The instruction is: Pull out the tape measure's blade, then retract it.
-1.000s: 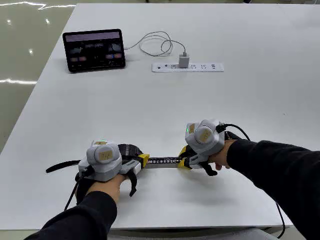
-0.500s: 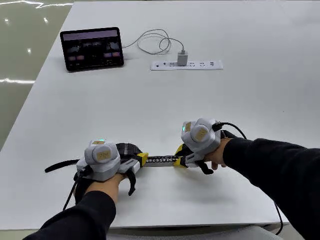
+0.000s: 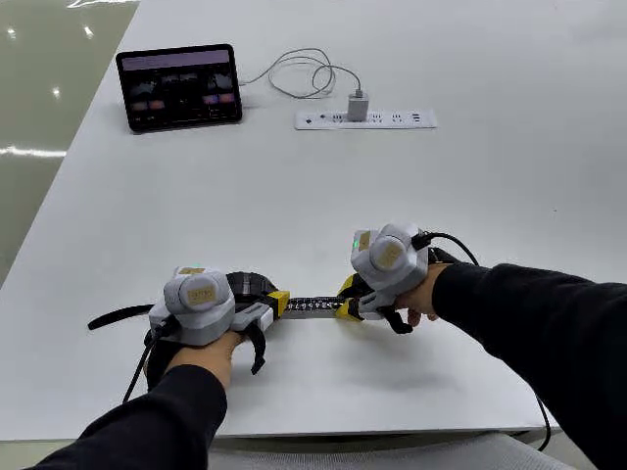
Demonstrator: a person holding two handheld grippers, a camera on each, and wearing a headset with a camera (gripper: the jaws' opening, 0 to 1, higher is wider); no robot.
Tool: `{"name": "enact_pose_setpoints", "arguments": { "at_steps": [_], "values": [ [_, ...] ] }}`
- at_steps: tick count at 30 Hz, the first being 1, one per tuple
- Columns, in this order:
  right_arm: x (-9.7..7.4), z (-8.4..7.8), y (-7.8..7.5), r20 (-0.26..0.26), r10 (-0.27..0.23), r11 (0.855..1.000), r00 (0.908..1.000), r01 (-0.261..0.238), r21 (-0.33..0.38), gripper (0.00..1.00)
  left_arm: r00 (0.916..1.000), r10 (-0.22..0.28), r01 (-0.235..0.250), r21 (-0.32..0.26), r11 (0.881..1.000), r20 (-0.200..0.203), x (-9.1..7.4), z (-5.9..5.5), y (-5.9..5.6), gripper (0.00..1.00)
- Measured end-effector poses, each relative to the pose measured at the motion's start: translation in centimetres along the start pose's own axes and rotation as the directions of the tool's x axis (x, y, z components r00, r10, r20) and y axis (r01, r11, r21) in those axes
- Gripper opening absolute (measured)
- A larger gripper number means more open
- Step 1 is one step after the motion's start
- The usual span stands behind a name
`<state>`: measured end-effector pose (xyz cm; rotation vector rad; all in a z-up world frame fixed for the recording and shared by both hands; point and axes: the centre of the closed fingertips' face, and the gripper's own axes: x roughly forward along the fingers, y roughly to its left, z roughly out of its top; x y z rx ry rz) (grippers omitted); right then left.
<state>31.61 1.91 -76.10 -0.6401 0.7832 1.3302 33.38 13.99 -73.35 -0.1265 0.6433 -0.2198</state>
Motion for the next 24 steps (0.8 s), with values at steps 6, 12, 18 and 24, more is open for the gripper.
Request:
{"name": "enact_pose_setpoints", "arguments": {
  "at_steps": [6,12,18,24],
  "values": [
    [0.08,0.18,0.03,0.009,-0.007,1.0,0.9999,0.007,0.012,0.11,1.0,-0.001,0.001,0.0,1.0,0.001,-0.01,0.02,-0.02,0.64],
    [0.21,0.37,0.07,0.015,-0.004,1.0,0.9999,0.004,0.005,0.11,1.0,-0.002,0.002,0.0,1.0,0.001,-0.02,0.03,-0.07,0.63],
    [0.32,0.51,0.08,0.017,0.002,1.0,0.9999,-0.002,0.0,0.11,1.0,-0.003,0.003,0.0,1.0,0.0,-0.04,0.03,-0.07,0.63],
    [0.46,0.66,0.12,0.018,0.005,1.0,0.9998,-0.005,0.003,0.11,1.0,-0.004,0.004,-0.001,1.0,0.0,-0.02,0.03,-0.02,0.64]
  ]
}}
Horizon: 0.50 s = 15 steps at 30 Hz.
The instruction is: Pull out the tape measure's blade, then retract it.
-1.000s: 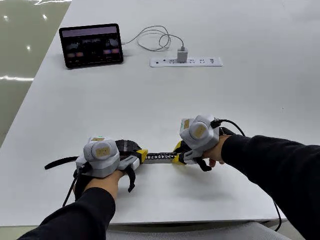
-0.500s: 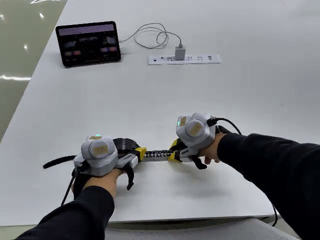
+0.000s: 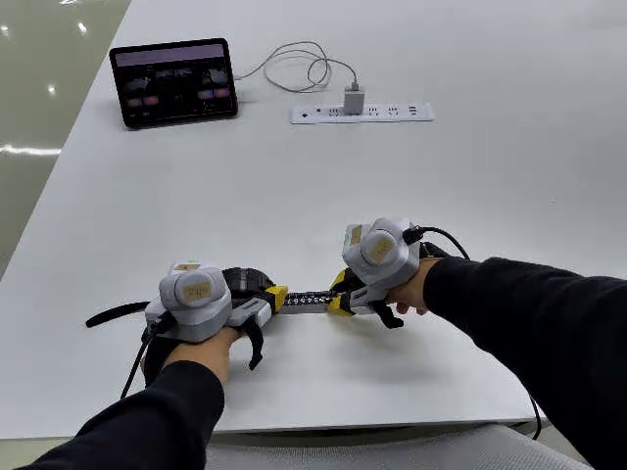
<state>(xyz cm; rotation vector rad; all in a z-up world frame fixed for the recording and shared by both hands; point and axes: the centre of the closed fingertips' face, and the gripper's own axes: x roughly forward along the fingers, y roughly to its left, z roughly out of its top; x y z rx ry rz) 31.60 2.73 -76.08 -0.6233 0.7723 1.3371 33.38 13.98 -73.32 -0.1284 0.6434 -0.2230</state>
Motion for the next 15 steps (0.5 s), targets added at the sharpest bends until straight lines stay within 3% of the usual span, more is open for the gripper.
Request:
{"name": "enact_pose_setpoints", "arguments": {
  "at_steps": [15],
  "values": [
    [0.35,0.5,0.2,0.003,0.001,1.0,1.0,-0.001,-0.003,0.11,1.0,-0.002,0.002,-0.003,1.0,0.001,-0.08,0.01,-0.09,0.64]
  ]
}}
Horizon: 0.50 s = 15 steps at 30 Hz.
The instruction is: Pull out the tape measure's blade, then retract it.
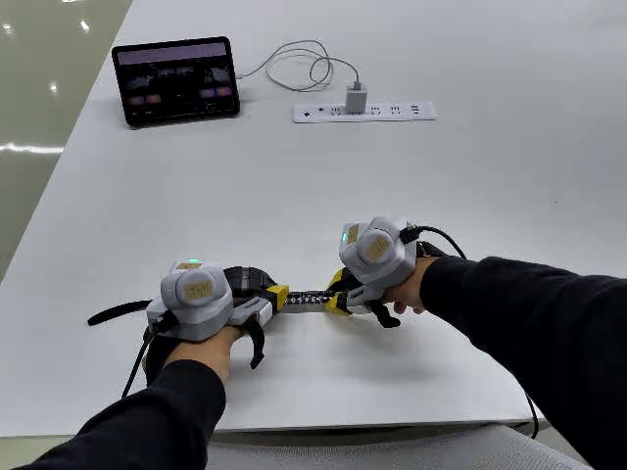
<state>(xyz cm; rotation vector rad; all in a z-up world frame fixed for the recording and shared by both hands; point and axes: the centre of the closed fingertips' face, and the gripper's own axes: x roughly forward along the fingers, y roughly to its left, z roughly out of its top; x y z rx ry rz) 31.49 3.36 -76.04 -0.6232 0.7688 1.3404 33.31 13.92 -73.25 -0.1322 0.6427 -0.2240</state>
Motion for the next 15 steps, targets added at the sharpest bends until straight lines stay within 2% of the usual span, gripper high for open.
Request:
{"name": "enact_pose_setpoints", "arguments": {
  "at_steps": [15],
  "values": [
    [0.43,0.88,0.07,0.017,0.009,1.0,0.9998,-0.009,0.0,0.11,1.0,-0.003,0.003,0.009,1.0,0.001,0.03,-0.03,-0.01,0.64]
  ]
}}
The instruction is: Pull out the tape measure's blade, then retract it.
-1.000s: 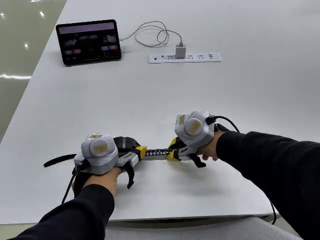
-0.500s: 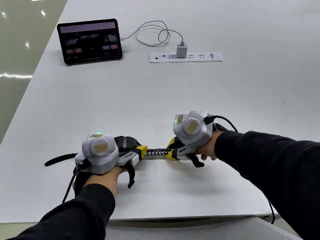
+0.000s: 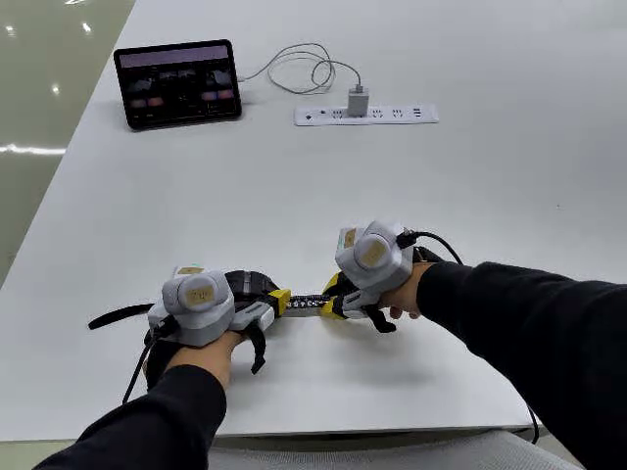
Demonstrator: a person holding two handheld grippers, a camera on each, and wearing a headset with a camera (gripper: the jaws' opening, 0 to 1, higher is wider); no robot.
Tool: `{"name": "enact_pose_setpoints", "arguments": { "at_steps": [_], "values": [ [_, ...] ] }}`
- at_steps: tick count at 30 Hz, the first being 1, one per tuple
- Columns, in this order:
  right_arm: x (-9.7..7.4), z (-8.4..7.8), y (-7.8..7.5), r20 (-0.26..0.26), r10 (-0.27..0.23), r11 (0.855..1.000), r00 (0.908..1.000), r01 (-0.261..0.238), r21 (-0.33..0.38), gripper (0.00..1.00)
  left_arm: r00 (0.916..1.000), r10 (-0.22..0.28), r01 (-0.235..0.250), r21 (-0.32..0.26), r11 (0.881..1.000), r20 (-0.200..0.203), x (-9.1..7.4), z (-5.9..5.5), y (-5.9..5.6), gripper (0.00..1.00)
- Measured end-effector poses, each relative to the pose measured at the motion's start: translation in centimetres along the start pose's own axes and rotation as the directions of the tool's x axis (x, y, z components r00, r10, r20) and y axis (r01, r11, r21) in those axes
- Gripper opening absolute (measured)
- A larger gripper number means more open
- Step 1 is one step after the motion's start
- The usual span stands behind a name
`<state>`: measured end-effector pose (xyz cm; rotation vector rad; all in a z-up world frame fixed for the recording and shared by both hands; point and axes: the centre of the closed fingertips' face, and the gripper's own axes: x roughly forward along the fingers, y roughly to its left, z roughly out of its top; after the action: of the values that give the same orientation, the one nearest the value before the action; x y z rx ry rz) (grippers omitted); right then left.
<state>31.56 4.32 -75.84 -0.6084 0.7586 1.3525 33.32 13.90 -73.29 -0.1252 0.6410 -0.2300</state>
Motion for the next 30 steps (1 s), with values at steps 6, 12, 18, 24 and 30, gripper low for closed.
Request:
{"name": "enact_pose_setpoints", "arguments": {
  "at_steps": [6,12,18,24,30],
  "values": [
    [0.15,0.22,0.07,-0.001,0.001,1.0,1.0,-0.001,0.0,0.11,1.0,-0.001,0.001,-0.002,1.0,-0.001,0.01,-0.01,0.01,0.64],
    [0.31,0.42,0.06,0.006,0.002,1.0,1.0,-0.002,0.021,0.11,1.0,-0.004,0.004,-0.006,1.0,-0.001,-0.02,-0.02,-0.01,0.64],
    [0.47,0.58,0.08,0.015,0.001,0.999,0.9999,-0.002,0.033,0.11,1.0,-0.005,0.005,-0.009,1.0,-0.001,0.02,0.03,-0.02,0.64],
    [0.72,0.83,0.16,0.018,0.0,1.0,0.9998,0.0,0.028,0.11,1.0,-0.008,0.008,-0.018,1.0,0.002,-0.01,0.07,0.02,0.64],
    [0.92,0.95,0.19,0.02,0.001,1.0,0.9998,-0.001,0.02,0.11,0.9999,-0.014,0.014,-0.022,1.0,0.003,-0.04,0.08,0.01,0.64]
  ]
}}
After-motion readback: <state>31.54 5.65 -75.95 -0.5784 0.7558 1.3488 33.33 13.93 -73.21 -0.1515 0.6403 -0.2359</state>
